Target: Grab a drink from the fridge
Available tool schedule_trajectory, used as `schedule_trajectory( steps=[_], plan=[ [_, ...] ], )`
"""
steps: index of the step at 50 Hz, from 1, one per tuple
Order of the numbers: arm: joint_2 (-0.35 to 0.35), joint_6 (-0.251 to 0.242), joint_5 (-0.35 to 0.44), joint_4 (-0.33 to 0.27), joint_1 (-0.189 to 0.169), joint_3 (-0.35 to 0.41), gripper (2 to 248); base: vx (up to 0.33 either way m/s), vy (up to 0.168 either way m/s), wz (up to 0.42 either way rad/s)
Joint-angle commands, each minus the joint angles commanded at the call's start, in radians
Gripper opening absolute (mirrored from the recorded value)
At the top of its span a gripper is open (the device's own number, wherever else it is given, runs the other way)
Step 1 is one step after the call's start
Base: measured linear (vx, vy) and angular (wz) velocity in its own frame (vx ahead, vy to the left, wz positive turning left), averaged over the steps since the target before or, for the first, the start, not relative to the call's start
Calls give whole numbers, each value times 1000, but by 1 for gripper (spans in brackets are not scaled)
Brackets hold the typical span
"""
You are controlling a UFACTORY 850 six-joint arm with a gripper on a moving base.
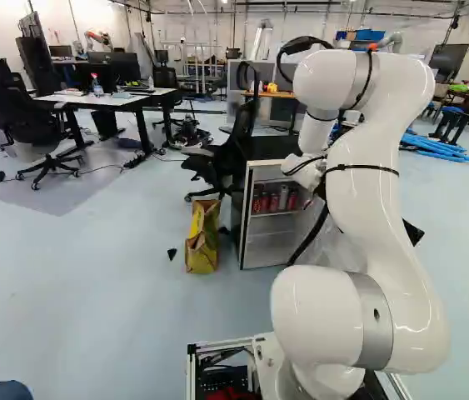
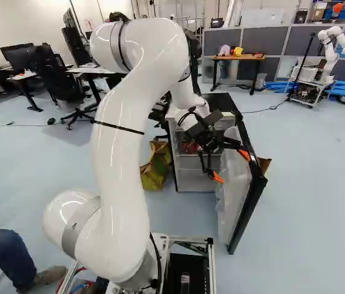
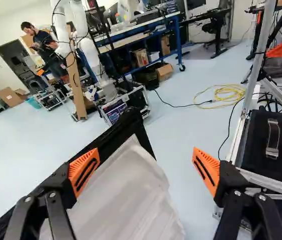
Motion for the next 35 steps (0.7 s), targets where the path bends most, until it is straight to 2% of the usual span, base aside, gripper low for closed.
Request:
schedule_trajectory(
  steps=[35],
  plan=[
    [-56,0,-35,0,-138,-159,247,0,0,0]
  ],
)
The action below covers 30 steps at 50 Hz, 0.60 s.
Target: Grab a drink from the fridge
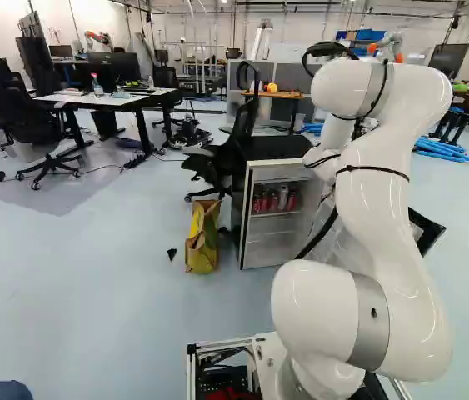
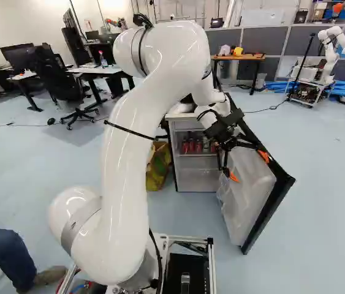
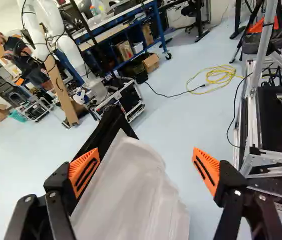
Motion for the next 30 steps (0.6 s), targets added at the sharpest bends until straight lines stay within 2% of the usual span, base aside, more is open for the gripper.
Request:
schedule_trajectory(
  steps=[16,24,30],
  plan=[
    [-3,0,-7,0,-9,-8,247,0,0,0],
    [9,0,-7,-3,0,24,247,0,0,0],
    [23,0,-7,-27,12,62,247,0,0,0]
  ],
)
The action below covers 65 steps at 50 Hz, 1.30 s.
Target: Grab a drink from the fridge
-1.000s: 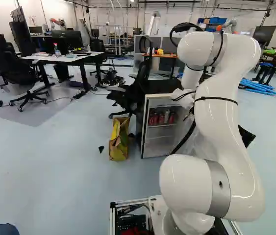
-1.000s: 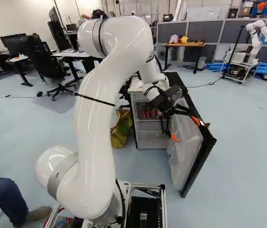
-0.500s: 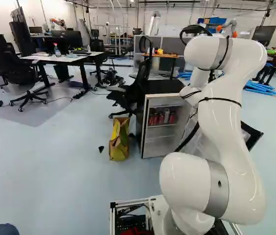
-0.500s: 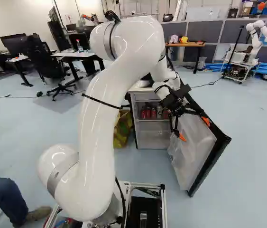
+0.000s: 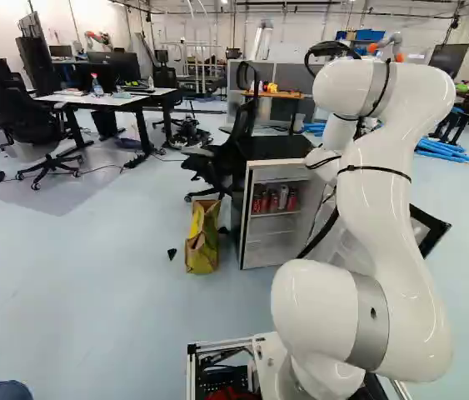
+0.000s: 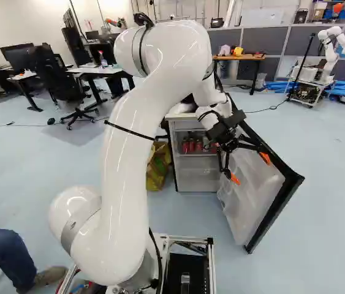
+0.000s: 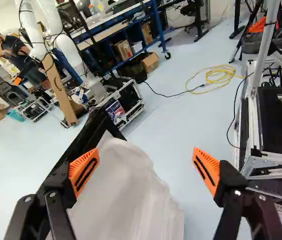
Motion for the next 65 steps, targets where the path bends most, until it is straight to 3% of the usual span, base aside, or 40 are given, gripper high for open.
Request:
schedule_trajectory(
  steps=[65],
  plan=[
    [216,0,0,-666,164,486,247,0,0,0]
  ],
)
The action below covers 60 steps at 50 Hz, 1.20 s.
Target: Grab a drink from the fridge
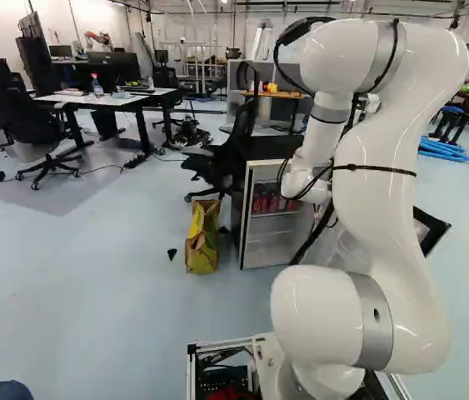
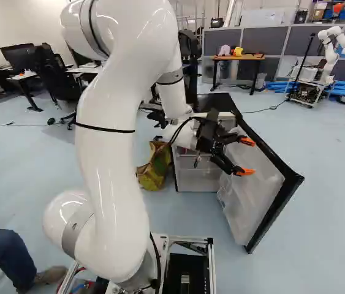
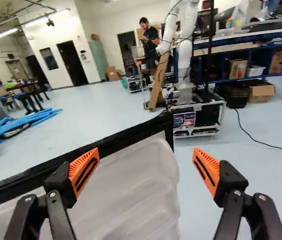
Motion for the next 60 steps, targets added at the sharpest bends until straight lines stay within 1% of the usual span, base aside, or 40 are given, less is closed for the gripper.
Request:
schedule_trajectory(
  steps=[18,32,43,60],
  plan=[
    [75,0,0,-189,48,132,247,0,0,0],
    [118,0,0,-339,65,200,247,0,0,0],
    [136,0,0,-452,68,227,247,0,0,0],
    [131,0,0,-631,67,227,247,0,0,0]
  ],
)
